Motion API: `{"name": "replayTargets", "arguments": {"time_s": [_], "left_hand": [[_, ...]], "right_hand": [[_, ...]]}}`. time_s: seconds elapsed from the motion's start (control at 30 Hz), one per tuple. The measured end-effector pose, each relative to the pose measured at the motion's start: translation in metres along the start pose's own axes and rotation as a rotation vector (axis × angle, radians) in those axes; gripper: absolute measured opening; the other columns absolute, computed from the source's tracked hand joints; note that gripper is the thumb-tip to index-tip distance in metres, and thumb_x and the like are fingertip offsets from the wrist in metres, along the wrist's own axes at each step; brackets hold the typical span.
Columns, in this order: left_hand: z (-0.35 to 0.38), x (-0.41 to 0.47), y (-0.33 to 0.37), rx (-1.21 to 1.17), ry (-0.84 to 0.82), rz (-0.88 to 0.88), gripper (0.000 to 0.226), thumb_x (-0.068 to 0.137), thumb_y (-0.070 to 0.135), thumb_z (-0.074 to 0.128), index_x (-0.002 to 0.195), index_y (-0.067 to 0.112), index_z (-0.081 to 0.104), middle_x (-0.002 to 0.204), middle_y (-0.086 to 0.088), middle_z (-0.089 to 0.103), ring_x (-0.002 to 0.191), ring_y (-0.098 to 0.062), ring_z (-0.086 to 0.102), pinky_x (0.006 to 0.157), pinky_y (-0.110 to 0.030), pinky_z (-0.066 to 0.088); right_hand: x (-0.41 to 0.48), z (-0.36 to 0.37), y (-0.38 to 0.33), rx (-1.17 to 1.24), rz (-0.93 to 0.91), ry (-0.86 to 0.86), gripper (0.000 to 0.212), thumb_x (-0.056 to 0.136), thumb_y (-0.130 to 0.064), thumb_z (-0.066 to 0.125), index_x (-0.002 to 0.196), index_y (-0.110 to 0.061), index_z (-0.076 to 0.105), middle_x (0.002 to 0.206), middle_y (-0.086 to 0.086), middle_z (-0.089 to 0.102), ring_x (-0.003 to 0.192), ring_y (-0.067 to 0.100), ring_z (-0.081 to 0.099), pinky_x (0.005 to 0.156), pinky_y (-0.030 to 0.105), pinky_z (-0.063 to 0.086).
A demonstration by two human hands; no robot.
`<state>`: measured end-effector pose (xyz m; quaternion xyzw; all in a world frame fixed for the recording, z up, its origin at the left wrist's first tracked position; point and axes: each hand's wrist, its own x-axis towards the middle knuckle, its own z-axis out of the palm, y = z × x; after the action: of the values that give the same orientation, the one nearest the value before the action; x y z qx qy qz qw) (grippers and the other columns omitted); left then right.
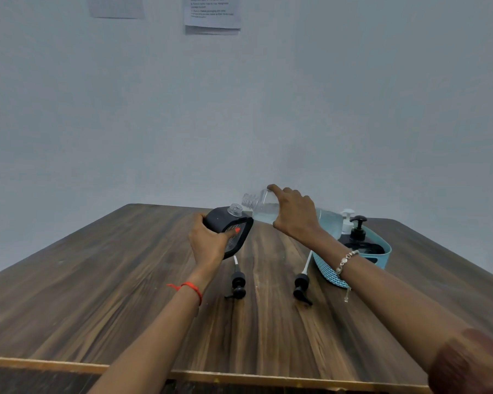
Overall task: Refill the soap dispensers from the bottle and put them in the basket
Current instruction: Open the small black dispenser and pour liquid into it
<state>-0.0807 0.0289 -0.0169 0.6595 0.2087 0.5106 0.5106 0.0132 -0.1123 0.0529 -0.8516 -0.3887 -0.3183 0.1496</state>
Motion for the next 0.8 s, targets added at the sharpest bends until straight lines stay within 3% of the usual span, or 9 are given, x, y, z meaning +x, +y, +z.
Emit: {"name": "replayTargets", "arguments": {"time_s": [0.23, 0.63, 0.8], "left_hand": [[0.003, -0.005, 0.003, 0.0, -0.008, 0.007, 0.05, 0.056, 0.01, 0.087, 0.089, 0.013, 0.05, 0.085, -0.001, 0.06, 0.075, -0.017, 0.058, 0.055, -0.018, 0.041], [0.008, -0.008, 0.001, -0.017, -0.034, -0.005, 0.052, 0.057, 0.01, 0.087, 0.092, 0.016, 0.049, 0.087, -0.001, 0.061, 0.08, -0.019, 0.06, 0.063, -0.027, 0.049], [0.009, -0.012, 0.002, -0.019, -0.029, 0.0, 0.051, 0.057, 0.008, 0.086, 0.091, 0.014, 0.05, 0.087, -0.002, 0.061, 0.079, -0.019, 0.059, 0.06, -0.023, 0.046]], "right_hand": [[-0.001, -0.002, 0.002, -0.057, -0.024, -0.006, 0.067, 0.071, -0.002, 0.055, 0.133, -0.02, 0.038, 0.101, 0.01, 0.057, 0.092, 0.03, 0.052, 0.073, 0.033, 0.031], [-0.001, -0.004, 0.006, -0.115, -0.046, -0.009, 0.066, 0.072, -0.001, 0.054, 0.133, -0.021, 0.038, 0.104, 0.011, 0.057, 0.095, 0.03, 0.052, 0.08, 0.038, 0.038], [-0.002, -0.005, 0.006, -0.137, -0.055, -0.015, 0.066, 0.072, 0.0, 0.054, 0.132, -0.021, 0.038, 0.104, 0.011, 0.057, 0.096, 0.03, 0.052, 0.08, 0.038, 0.038]]}}
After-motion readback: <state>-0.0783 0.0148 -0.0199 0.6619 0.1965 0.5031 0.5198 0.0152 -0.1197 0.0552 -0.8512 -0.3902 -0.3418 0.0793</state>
